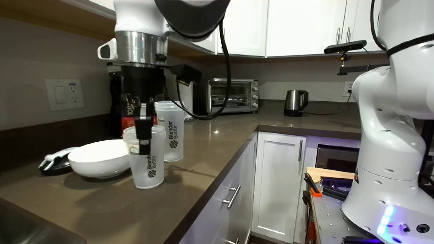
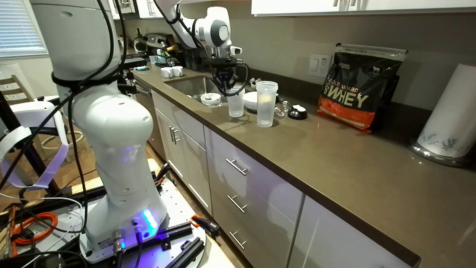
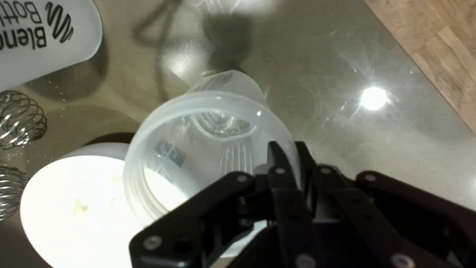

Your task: Pick the cup on the left and move it to the right on the counter

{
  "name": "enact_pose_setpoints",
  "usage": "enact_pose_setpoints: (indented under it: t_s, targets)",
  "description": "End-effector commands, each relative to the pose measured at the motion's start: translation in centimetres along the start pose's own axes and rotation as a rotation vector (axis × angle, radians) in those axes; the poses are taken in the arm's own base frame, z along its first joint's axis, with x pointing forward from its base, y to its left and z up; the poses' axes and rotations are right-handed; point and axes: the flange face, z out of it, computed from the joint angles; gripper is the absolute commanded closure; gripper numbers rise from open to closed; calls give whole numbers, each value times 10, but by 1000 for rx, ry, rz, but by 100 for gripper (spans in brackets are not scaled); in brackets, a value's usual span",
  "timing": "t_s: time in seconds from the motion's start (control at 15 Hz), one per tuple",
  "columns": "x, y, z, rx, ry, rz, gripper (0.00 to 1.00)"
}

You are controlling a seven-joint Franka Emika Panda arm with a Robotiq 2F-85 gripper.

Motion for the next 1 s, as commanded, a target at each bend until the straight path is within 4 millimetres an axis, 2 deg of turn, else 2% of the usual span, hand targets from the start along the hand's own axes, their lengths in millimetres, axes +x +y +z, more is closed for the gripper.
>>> enact_pose_setpoints:
  t_s: [0.0,0.2,0.53,0.73,0.93]
  targets:
    - [-11,-12,-31,8,-12,-52,98]
    - [-27,-12,-48,36,-57,-53,98]
    - [-73,7,-71,109,-135,60,98]
    - [-111,28,-77,121,-165,167,98]
    - [-155,62,-76,116,-177,297,98]
